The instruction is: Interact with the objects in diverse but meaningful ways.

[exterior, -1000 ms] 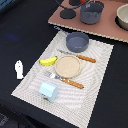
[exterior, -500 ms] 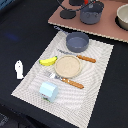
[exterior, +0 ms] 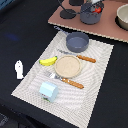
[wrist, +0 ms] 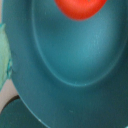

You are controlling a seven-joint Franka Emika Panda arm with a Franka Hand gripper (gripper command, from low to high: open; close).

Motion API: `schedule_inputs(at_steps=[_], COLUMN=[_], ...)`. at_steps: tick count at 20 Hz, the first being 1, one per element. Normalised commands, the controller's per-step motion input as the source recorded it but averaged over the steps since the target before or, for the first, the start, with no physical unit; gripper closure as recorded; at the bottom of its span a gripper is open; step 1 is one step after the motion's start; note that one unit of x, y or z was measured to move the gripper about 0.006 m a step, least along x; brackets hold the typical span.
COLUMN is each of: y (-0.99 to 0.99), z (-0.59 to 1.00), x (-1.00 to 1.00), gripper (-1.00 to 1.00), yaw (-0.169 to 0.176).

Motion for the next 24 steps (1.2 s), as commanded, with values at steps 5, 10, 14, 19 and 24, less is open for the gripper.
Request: schedule_inputs(at_steps=[5, 10, 14, 19, 24], y=[-0.44, -0.6, -0.82, -0.85, -0.83], z=[0.96, 0.4, 0.09, 0.01, 0.0], x=[0.12, 0.06, 0.0, -0.01, -0.02], gripper=[-1.0, -1.0, -1.0, -1.0, -1.0], yaw=[-0.07, -0.051, -0.005, 0.0, 0.0])
